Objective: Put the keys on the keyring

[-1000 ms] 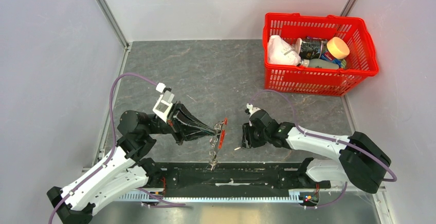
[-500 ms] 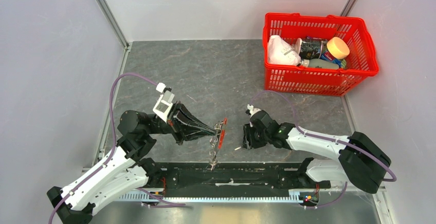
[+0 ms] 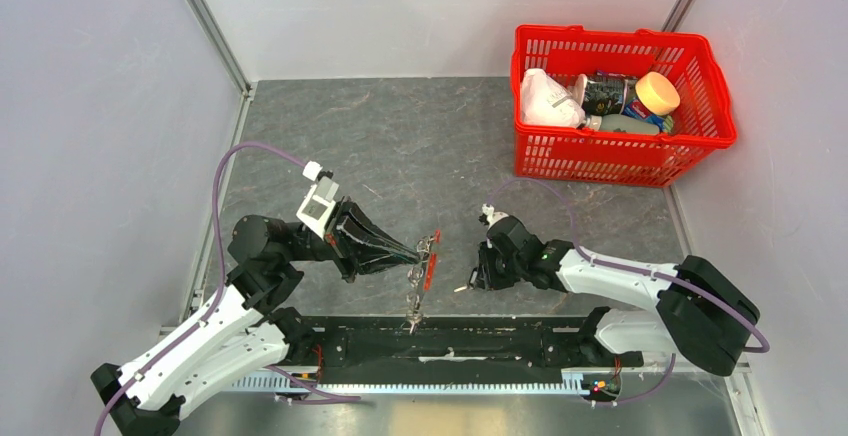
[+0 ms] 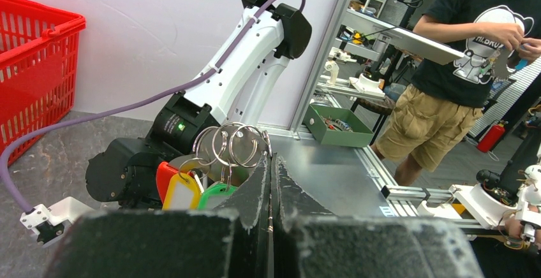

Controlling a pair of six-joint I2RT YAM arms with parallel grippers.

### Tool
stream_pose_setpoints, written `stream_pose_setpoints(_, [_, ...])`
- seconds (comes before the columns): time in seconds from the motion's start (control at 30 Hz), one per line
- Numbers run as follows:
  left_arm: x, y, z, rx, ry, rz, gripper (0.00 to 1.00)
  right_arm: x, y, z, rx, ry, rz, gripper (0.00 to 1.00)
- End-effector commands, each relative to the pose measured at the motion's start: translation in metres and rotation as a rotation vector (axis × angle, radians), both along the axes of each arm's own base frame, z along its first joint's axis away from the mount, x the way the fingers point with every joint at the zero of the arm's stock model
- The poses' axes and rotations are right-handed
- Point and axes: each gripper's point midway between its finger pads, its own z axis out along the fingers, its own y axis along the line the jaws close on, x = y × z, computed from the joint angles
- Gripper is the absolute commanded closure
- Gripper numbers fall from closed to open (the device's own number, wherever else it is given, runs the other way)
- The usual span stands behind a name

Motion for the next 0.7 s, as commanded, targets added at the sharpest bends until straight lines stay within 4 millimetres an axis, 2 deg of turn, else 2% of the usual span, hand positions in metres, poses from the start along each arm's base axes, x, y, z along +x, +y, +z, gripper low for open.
stream_pose_setpoints(0.0, [-0.006, 0.004, 0.014, -0.043, -0.077, -0.003, 0.98, 0.001, -0.003, -0.003, -0.003, -0.007, -0.013, 0.75])
stream_pose_setpoints(0.5, [-0.004, 0.003, 0.014, -0.043, -0.075, 0.003, 0.98, 0.002, 0.009, 0.018, 0.088, -0.051, 0.028, 0.91])
stream_pose_setpoints(0.6, [-0.003, 0.003, 0.013, -0.043, -0.073, 0.006, 0.98, 0.002, 0.012, 0.025, 0.113, -0.071, 0.044, 0.99])
stream_pose_setpoints(0.67, [-0.003, 0.002, 0.013, -0.04, -0.07, 0.005, 0.98, 0.003, 0.013, 0.029, 0.124, -0.086, 0.051, 1.0])
